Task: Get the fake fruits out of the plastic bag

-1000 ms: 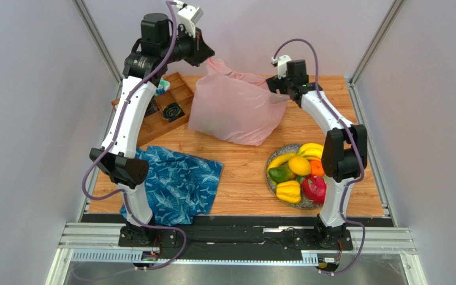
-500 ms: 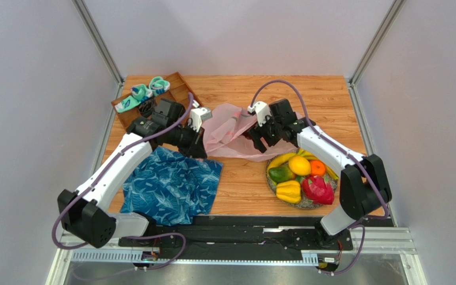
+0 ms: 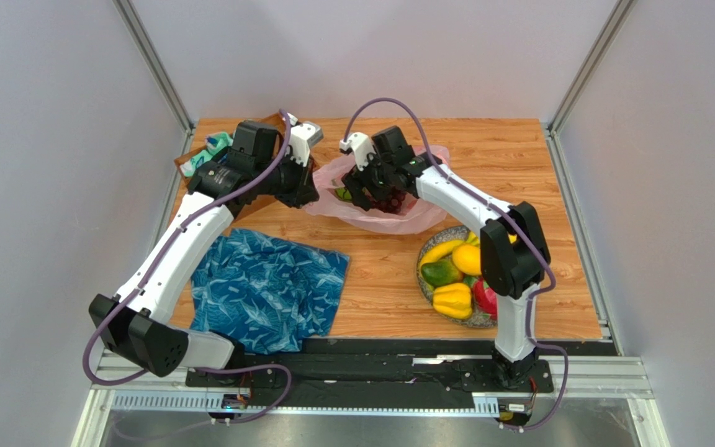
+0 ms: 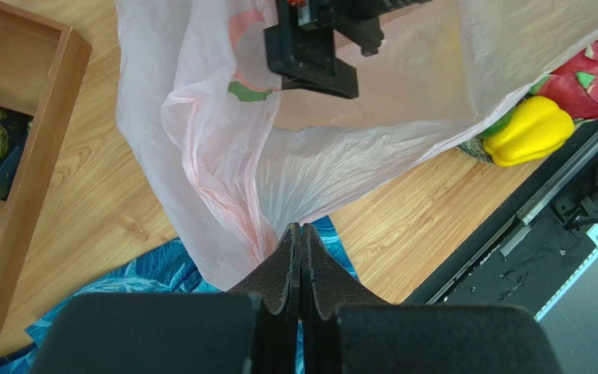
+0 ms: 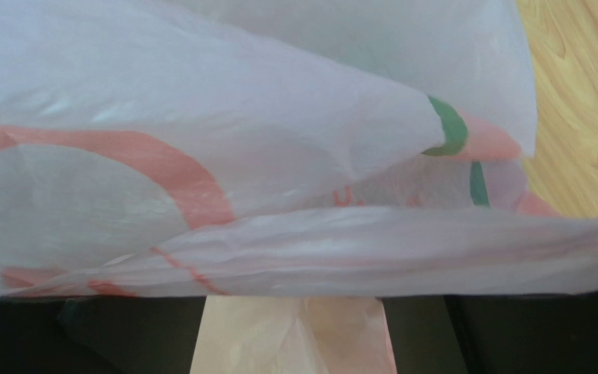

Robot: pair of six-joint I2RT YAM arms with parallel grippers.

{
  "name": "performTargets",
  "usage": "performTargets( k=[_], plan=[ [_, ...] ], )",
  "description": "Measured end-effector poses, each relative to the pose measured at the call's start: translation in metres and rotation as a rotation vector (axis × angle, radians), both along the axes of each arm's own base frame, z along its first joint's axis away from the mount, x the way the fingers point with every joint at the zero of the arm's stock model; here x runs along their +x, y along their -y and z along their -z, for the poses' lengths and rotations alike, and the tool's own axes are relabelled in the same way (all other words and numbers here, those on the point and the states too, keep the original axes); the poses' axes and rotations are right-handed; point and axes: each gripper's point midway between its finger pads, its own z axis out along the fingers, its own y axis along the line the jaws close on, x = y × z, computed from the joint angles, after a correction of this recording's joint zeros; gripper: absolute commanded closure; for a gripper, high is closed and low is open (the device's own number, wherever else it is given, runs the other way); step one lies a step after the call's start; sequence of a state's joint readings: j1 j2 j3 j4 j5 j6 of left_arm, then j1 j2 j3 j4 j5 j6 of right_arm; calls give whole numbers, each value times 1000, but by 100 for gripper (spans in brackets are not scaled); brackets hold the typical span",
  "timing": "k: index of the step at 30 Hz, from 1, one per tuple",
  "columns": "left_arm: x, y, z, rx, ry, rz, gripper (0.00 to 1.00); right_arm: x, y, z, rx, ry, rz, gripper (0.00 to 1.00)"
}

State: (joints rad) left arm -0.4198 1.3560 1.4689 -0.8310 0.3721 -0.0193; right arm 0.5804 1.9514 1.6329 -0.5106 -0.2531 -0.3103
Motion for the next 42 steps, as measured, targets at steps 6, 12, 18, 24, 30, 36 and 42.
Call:
performTargets(
  k=[6,12,18,24,30,36,42],
  plan=[
    [0,-7,9,7,-20,-19,100,19,-32,17,14,-24,39,0],
    [-18,-2,29,-24,-109,40,100,40,-45,36,13,-43,119,0],
    [-32,5,30,-64,-140,94,100,41,-46,34,14,-55,134,1],
    [-50,7,27,-107,-148,141,100,31,-34,44,-35,-90,126,4],
    [-80,5,56,-103,-239,189,100,-4,41,55,-146,-133,197,6],
    [-121,-7,79,-48,-328,205,100,-101,128,60,-234,-242,245,7],
    [-127,-5,65,-72,-319,227,100,-99,84,39,-182,-215,131,10]
  ],
)
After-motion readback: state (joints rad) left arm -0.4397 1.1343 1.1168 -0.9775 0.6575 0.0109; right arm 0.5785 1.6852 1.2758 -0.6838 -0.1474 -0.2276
